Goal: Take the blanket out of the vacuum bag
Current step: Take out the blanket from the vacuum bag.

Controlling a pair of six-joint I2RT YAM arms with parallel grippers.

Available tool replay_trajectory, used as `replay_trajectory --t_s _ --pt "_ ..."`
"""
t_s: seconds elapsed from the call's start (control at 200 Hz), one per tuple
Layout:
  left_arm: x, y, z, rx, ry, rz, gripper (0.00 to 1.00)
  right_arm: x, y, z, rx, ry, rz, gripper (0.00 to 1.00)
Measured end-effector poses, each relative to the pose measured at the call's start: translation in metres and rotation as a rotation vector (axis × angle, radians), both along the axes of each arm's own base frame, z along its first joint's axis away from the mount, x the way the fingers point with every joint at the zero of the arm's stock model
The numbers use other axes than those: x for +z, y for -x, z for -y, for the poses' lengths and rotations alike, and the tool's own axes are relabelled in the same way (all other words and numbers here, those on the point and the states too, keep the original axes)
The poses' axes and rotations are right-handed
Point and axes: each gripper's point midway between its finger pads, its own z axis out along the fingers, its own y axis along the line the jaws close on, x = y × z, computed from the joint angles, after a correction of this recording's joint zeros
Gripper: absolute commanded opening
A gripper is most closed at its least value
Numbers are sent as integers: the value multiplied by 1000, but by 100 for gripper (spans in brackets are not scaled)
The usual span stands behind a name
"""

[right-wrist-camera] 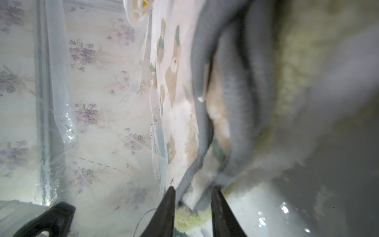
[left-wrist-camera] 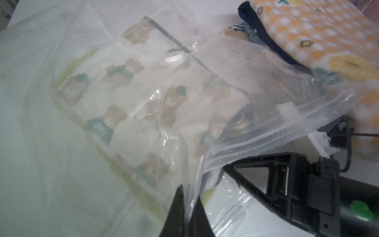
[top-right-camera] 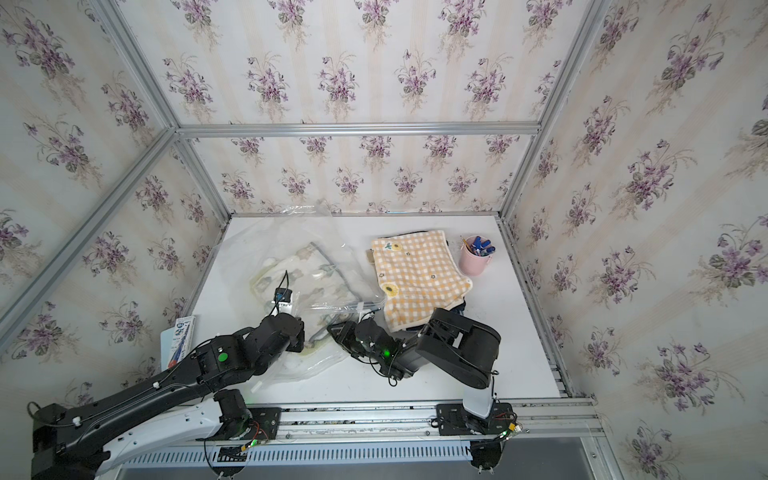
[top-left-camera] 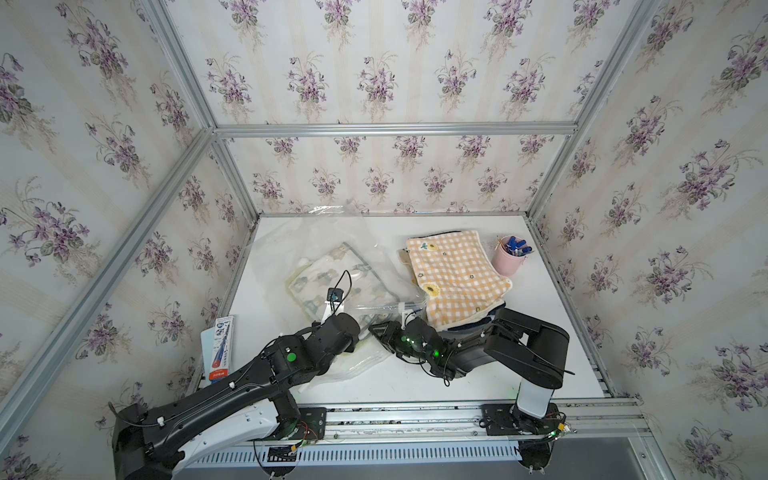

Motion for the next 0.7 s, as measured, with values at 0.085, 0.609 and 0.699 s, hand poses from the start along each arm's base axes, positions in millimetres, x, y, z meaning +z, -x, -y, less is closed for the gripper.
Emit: replay_trajectory --t_s 0.085,0.609,0.699 --pt "-3 0 -1 0 -3 -1 9 -1 -1 -2 2 7 -8 33" --pt "-2 -1 0 -6 4 13 9 12 -15 -30 32 -5 -10 29" --pt "-1 -1 0 -6 7 16 9 18 -17 -36 39 -13 -5 28"
